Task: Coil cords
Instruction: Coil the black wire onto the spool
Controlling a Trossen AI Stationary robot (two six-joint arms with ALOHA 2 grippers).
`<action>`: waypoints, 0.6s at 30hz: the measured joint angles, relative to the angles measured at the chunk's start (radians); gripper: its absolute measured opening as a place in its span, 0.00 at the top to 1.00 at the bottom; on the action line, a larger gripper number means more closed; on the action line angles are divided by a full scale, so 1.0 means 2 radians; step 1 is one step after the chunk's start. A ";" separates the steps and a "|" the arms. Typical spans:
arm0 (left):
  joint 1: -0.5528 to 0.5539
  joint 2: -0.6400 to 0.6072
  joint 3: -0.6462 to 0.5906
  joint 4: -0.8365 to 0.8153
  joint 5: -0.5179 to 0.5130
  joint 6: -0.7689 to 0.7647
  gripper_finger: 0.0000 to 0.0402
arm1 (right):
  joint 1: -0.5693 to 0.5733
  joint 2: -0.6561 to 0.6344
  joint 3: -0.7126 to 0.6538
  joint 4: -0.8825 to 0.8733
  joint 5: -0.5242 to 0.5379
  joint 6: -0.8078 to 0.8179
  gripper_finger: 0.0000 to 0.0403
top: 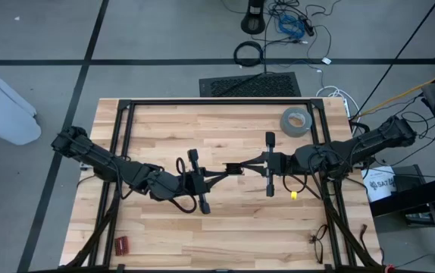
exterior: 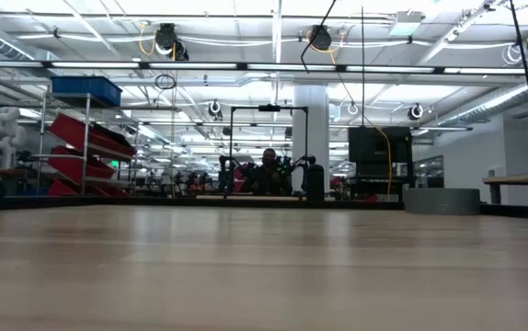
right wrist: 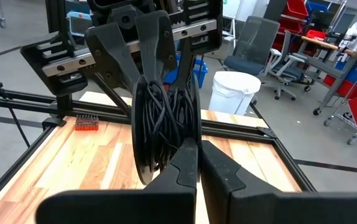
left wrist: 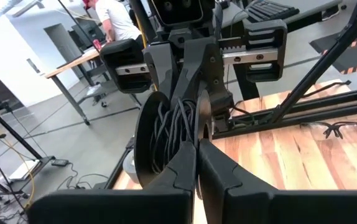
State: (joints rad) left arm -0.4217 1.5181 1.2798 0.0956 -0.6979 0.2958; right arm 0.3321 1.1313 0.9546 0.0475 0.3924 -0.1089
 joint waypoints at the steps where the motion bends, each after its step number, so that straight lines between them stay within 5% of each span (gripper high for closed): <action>1: 0.000 0.000 0.000 0.000 0.000 0.000 0.97 | 0.000 0.000 0.000 0.000 0.000 0.000 1.00; 18: -0.013 0.000 0.000 -0.038 -0.026 -0.005 1.00 | 0.005 -0.023 0.000 -0.052 -0.001 0.030 0.84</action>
State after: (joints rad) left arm -0.4486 1.5181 1.2789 0.0196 -0.7490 0.2860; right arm 0.3428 1.0843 0.9543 -0.0564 0.3897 -0.0491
